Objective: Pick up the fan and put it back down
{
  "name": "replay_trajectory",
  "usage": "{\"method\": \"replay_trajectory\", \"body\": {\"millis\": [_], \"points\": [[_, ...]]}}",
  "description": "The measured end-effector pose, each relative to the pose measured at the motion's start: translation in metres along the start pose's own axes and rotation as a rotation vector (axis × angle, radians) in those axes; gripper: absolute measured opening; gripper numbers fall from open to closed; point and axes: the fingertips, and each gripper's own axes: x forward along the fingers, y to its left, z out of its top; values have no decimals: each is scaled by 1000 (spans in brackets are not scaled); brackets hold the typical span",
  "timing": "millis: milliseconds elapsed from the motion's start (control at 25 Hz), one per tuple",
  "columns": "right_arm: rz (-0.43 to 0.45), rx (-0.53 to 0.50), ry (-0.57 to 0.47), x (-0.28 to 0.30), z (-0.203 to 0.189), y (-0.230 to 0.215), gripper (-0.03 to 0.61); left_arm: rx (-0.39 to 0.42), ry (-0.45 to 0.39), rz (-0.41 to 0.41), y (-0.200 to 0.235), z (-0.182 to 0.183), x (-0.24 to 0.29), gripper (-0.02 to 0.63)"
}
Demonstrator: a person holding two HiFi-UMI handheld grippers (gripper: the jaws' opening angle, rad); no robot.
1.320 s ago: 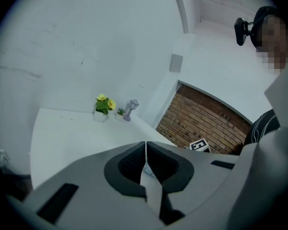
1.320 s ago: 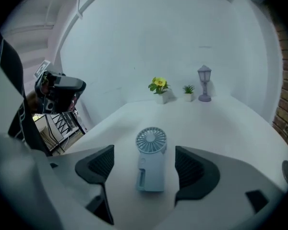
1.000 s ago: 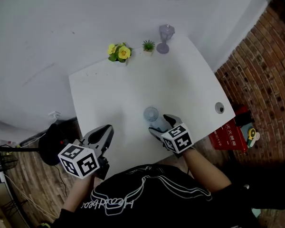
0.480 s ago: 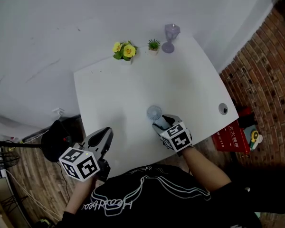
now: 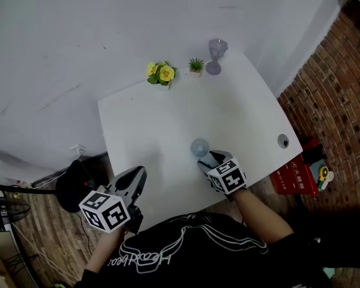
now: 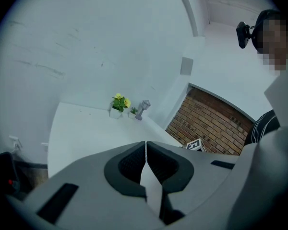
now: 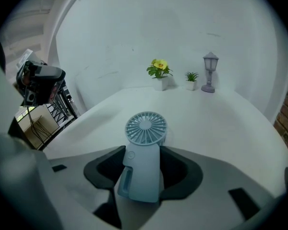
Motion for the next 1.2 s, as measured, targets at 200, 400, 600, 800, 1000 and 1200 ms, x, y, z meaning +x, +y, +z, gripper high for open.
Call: {"method": "replay_trajectory", "body": {"millis": [200, 400, 600, 800, 1000, 1200], "points": [[-8, 50, -63, -17, 15, 6, 224, 22, 26, -23, -5, 7, -5, 35], [20, 83, -174, -49, 45, 25, 224, 52, 28, -44, -16, 19, -16, 35], [29, 77, -287, -91, 75, 52, 224, 76, 13, -75, -29, 26, -33, 35], [79, 92, -416, -141, 98, 83, 224, 90, -4, -113, -43, 24, -50, 35], [106, 117, -497, -181, 106, 108, 224, 98, -24, -141, -54, 18, -65, 35], [117, 91, -545, -205, 101, 127, 224, 103, -43, -154, -62, 13, -76, 35]]}}
